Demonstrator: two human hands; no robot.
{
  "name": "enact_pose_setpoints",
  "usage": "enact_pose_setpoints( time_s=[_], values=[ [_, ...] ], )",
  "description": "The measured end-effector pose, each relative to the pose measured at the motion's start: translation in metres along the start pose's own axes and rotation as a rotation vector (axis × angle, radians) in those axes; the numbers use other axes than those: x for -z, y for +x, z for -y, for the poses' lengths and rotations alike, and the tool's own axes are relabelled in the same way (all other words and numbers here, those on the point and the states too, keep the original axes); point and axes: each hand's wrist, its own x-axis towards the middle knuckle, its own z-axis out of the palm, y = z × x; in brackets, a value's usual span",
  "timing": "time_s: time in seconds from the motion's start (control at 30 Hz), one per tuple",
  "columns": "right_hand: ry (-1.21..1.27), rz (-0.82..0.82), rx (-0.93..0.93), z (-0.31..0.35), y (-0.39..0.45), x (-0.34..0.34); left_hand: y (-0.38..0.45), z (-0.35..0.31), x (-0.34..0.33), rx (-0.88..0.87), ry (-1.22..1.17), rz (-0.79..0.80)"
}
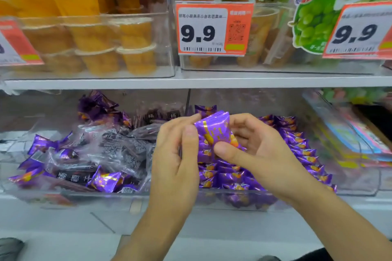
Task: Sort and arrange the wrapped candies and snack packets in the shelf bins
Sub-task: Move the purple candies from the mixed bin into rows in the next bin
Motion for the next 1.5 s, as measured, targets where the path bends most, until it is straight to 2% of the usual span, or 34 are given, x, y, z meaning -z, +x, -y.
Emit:
enact_pose_setpoints(
  time_s=[0.07, 0.1, 0.2, 0.3, 0.4, 0.53, 0.93, 1.13, 1.27, 1.5],
  values=[
    [-0.180, -0.004, -0.006, -0.002, 0.008, 0.017, 0.003, 0.015, 0.019, -0.065, 0.270, 0.006],
    [-0.294, -0.006, -0.033, -0.006, 0.012, 0.025, 0.003, 0.022, 0.026, -0.038, 0.341, 0.048],
    [-0.528, 0.008, -0.137, -0.019, 0.026, 0.032, -0.003, 0.039, 0.036, 0.148, 0.320, 0.171],
    [-0.619, 0.115, -0.190, -0.030, 0.034, 0.019, -0.007, 0.041, 0.038, 0.145, 0.317, 0.168],
    [-0.639, 0.231, -0.196, -0.038, 0.037, 0.003, -0.007, 0.043, 0.041, 0.126, 0.278, 0.170],
    [-0.700, 0.250, -0.184, -0.048, 0.038, -0.012, -0.009, 0.046, 0.044, 0.105, 0.268, 0.170],
    [-0.895, 0.130, -0.217, -0.050, 0.036, -0.019, -0.012, 0.054, 0.042, 0.040, 0.265, 0.143],
    [-0.829, 0.123, -0.220, -0.050, 0.030, -0.018, -0.014, 0.055, 0.042, 0.025, 0.262, 0.132],
    [-0.871, 0.129, -0.221, -0.046, 0.026, -0.017, -0.015, 0.055, 0.042, 0.026, 0.261, 0.136],
    [-0.876, 0.085, -0.134, -0.046, 0.024, -0.024, -0.015, 0.056, 0.041, 0.019, 0.280, 0.126]
  ],
)
